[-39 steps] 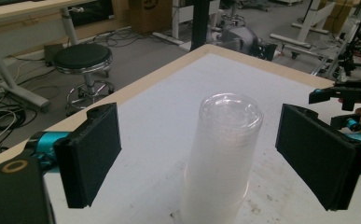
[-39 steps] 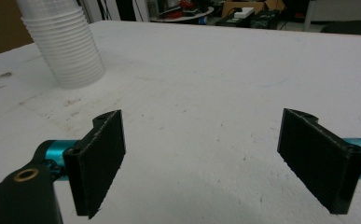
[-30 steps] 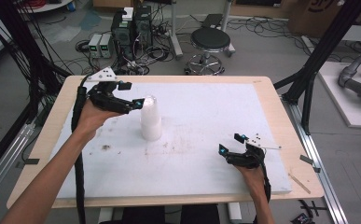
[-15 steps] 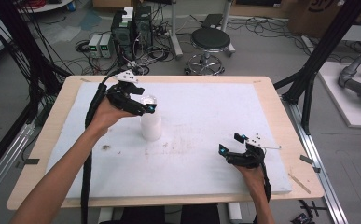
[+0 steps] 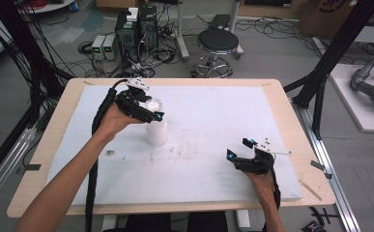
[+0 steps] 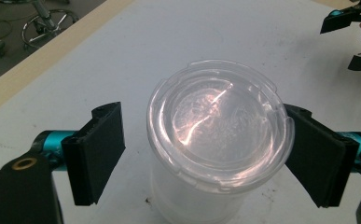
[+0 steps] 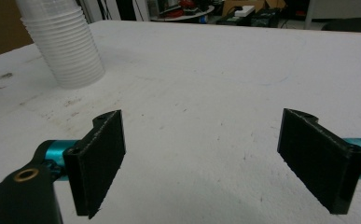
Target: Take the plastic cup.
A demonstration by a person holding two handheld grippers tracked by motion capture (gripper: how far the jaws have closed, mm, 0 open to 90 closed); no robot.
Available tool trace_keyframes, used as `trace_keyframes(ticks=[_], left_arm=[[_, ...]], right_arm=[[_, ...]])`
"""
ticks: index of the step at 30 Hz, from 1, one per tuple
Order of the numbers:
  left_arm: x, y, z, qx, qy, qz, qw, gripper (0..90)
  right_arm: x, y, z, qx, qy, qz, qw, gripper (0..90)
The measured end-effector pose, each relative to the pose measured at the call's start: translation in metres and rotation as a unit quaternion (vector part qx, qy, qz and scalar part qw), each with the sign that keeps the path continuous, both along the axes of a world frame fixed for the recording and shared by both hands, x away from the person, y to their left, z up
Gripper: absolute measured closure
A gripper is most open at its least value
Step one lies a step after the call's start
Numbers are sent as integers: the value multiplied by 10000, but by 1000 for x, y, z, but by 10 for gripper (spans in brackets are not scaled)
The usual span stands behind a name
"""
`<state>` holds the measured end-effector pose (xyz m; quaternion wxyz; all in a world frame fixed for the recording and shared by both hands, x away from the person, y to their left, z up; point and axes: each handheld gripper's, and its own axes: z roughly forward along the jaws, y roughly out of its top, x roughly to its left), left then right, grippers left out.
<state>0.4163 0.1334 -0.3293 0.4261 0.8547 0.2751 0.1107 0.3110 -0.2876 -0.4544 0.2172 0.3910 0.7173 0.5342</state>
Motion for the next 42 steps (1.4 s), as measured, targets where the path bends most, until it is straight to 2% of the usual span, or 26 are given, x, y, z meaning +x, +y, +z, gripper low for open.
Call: trace_keyframes(ticks=[6, 9, 12, 19, 31, 39, 42], left_arm=[[2, -3, -3, 64, 94, -67, 9999, 227], [2, -4, -4, 11, 173, -26, 9998, 252], [2, -4, -4, 59, 202, -4, 9998, 282], [1, -2, -3, 29, 204, -51, 9998, 333], [0, -2, -2, 35, 196, -51, 9998, 349], [-2, 0, 10, -106, 111, -19, 9999, 356], [-3, 1, 20, -12, 68, -49, 10000, 380]], right_arm=[[0, 0, 0, 2, -1, -8, 10000, 151], [0, 0, 0, 9, 10, -3, 10000, 151], [1, 0, 0, 5, 19, 2, 10000, 151], [0, 0, 0, 19, 45, -9, 10000, 151], [1, 0, 0, 7, 36, -9, 10000, 151], [1, 0, 0, 2, 45, -5, 10000, 151], [1, 0, 0, 3, 70, -1, 10000, 151]])
